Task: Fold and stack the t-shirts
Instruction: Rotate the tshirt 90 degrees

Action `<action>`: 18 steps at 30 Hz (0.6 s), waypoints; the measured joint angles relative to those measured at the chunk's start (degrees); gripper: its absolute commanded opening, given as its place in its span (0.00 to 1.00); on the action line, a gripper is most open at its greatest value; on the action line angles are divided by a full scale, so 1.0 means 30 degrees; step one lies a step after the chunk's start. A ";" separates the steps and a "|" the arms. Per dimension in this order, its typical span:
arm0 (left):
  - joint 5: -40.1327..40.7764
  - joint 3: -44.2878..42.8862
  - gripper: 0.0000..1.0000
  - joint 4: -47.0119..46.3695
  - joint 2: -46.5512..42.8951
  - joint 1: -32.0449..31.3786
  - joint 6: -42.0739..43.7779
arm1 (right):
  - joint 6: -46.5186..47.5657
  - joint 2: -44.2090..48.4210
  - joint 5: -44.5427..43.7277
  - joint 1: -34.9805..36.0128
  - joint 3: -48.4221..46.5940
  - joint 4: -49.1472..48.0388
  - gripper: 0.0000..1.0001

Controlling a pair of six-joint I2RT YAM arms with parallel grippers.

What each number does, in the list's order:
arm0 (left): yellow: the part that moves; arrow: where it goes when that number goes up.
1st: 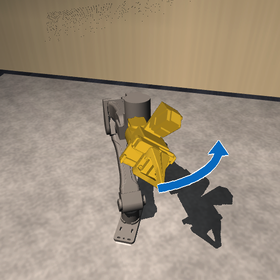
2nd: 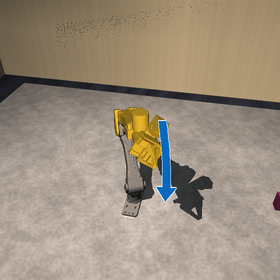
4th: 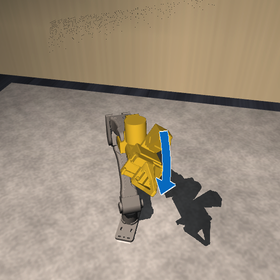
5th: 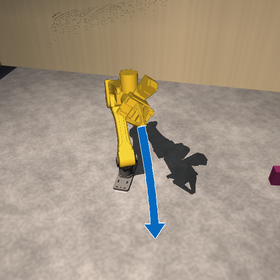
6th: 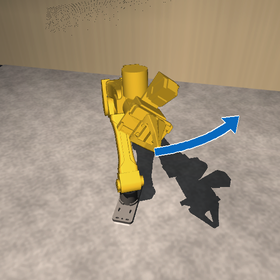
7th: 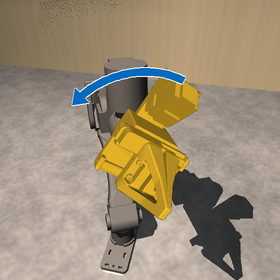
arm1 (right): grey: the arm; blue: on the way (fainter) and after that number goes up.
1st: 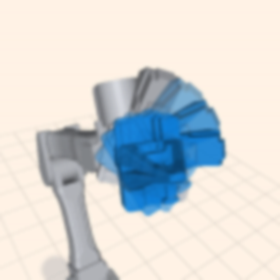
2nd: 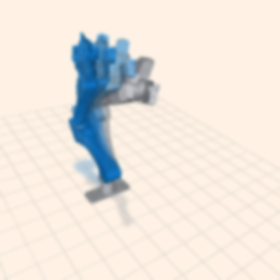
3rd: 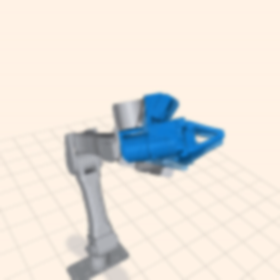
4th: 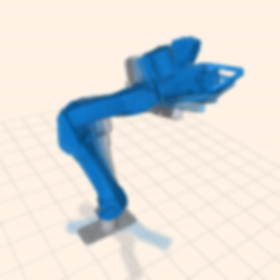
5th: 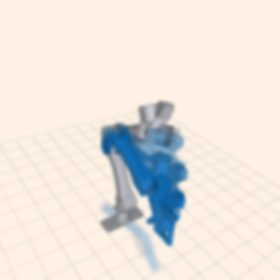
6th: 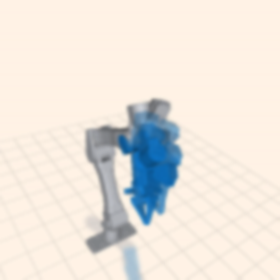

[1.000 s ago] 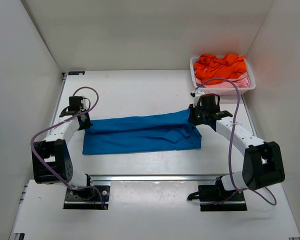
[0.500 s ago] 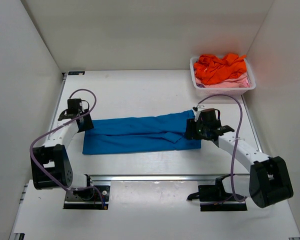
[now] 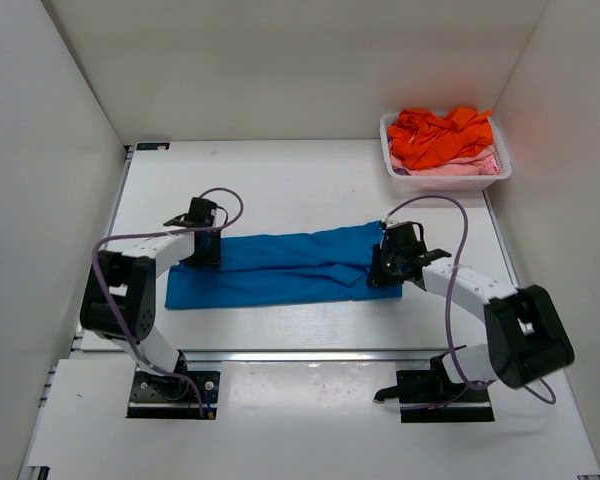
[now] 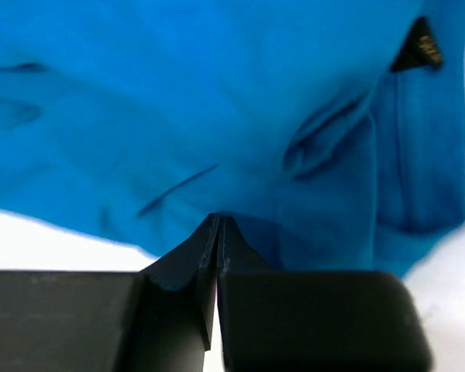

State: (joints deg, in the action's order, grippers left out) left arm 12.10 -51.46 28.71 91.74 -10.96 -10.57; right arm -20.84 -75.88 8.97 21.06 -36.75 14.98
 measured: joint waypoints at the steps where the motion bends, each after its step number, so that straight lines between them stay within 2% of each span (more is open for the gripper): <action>1: 0.0058 -0.0138 0.51 0.0124 0.0627 -0.0117 -0.0102 | -0.0087 -0.0889 0.0095 -0.0044 -0.0204 -0.0080 0.00; 3: 0.0189 -0.0940 0.49 0.0576 0.1239 -0.0211 -0.0299 | -0.0284 -0.2521 0.0423 -0.0328 -0.0962 0.0160 0.00; 6: 0.0211 -0.1625 0.46 0.1304 0.1865 -0.0503 -0.0306 | -0.0036 -0.5493 0.0554 -0.1027 -0.4255 0.0809 0.00; 12: 0.0087 -0.1617 0.40 0.3184 0.1719 -0.2798 -0.0430 | 0.1151 -1.3304 0.0452 -0.1435 -1.5271 0.3060 0.00; 18: -0.2346 -0.1107 0.37 0.4408 0.1253 -0.5151 -0.0954 | 0.2033 -1.8768 0.0226 -0.1093 -2.4720 0.5727 0.00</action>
State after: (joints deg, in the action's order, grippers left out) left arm 5.06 -54.78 41.93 95.50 -26.41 -13.43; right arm -14.74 -132.18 9.65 17.78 -110.91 32.16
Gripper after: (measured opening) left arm 0.371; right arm 0.001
